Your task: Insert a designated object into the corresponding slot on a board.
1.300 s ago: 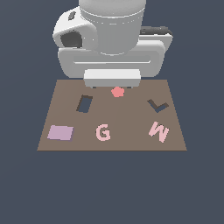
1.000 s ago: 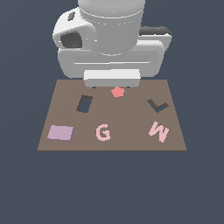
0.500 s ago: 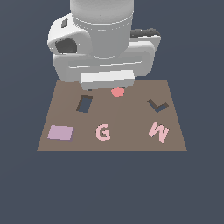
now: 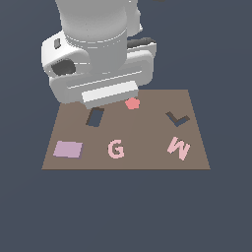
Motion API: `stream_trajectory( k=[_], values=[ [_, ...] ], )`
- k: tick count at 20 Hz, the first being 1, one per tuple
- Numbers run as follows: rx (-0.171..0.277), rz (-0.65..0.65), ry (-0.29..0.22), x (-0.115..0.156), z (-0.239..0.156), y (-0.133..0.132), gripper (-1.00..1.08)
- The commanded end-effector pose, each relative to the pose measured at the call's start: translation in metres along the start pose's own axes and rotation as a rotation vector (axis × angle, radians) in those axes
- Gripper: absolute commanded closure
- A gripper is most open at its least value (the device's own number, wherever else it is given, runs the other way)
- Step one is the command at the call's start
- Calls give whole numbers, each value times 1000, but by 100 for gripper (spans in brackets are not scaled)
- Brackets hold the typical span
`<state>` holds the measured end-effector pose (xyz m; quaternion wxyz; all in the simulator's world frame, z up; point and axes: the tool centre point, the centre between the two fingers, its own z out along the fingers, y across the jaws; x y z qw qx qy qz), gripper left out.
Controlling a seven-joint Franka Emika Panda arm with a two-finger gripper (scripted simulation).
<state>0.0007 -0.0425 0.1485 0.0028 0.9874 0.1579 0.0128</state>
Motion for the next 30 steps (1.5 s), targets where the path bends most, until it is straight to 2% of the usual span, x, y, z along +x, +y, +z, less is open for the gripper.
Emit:
stream_trajectory(
  k=[1,15,30],
  values=[
    [1,-67,-1,-3,6,9,-92],
    [11,-507,-6,-5,43,72,-92],
    [19,-969,-12,24,83,131,-92]
  ],
)
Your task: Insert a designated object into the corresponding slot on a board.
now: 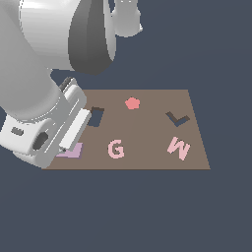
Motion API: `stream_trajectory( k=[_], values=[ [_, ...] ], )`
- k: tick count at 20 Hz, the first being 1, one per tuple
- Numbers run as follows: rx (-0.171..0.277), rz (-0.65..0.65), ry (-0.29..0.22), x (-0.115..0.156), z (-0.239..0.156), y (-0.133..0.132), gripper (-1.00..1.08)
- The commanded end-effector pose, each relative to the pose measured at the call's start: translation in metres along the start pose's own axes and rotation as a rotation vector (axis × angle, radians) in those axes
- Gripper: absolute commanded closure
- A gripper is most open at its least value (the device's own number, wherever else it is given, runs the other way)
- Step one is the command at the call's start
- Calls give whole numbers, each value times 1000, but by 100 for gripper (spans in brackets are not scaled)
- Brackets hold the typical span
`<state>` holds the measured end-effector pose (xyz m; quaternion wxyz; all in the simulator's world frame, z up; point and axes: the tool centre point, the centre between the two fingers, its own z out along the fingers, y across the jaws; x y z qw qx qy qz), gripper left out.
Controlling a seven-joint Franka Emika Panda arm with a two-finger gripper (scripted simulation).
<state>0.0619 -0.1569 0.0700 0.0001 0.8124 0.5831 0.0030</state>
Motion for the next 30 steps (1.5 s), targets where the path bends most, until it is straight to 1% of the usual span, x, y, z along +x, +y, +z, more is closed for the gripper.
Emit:
stream_trajectory(
  k=[1,7,13,21,29,30],
  values=[
    [1,-63,-1,-2,5,9,-92],
    [3,-172,-3,-3,14,25,-92],
    [4,-233,-4,-2,19,34,-92],
    [5,-244,-4,-2,22,35,-92],
    [4,-248,-4,-2,40,36,-92],
    [4,-248,-4,-2,40,36,108]
  ],
)
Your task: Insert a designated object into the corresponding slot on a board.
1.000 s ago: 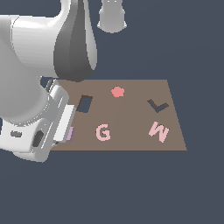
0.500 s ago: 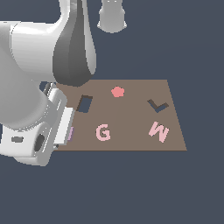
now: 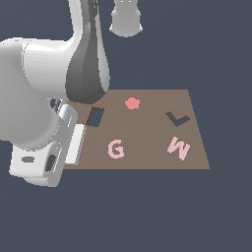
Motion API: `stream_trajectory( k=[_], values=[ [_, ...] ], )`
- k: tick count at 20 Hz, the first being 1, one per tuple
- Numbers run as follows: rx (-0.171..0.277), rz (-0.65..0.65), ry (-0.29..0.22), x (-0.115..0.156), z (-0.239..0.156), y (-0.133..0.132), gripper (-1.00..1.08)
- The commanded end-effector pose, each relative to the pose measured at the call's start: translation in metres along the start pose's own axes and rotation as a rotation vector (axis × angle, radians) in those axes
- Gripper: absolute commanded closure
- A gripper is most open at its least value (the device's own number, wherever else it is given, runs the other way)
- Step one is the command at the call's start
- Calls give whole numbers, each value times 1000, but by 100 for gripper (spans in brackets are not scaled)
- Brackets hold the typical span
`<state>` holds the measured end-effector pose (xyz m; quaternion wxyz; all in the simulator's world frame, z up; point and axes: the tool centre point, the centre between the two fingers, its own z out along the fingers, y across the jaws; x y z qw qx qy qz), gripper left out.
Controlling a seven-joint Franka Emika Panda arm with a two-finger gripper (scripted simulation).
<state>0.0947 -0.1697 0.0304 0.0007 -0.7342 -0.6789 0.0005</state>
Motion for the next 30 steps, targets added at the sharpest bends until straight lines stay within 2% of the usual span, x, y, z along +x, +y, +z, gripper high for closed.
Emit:
stream_trajectory(
  k=[1,19,25,30],
  values=[
    [-2,0,0,0,0,1,108],
    [-1,-14,0,1,-2,0,108],
    [-1,-88,0,8,-3,-4,108],
    [-1,-198,0,18,-4,-10,108]
  ],
)
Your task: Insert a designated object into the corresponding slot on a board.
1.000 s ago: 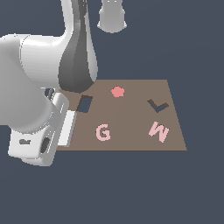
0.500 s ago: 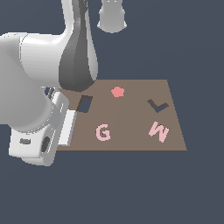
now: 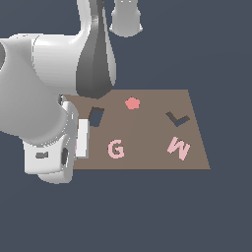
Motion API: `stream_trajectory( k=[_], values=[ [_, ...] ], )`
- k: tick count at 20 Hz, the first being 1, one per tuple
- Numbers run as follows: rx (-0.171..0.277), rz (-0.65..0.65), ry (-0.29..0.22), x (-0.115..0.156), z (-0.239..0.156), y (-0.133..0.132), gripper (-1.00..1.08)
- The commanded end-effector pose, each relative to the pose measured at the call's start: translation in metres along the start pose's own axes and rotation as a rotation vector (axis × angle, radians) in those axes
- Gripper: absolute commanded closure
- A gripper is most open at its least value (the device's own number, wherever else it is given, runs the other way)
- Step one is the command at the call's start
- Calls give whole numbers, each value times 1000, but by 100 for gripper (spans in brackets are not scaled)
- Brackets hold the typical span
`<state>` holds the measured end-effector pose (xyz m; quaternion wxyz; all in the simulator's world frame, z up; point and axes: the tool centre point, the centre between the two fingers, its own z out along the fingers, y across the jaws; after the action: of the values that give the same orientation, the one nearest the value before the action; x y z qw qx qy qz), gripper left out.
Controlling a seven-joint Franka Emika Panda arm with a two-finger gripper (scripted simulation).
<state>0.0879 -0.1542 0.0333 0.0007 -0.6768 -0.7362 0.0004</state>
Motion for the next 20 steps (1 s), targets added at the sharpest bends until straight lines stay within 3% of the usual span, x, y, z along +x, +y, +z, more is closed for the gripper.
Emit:
stream_trajectory(
  k=[1,8,20],
  values=[
    [-1,-63,0,6,-1,-3,108],
    [-1,-302,-1,27,-2,-17,108],
    [-1,-834,-1,57,-5,-64,108]
  ],
)
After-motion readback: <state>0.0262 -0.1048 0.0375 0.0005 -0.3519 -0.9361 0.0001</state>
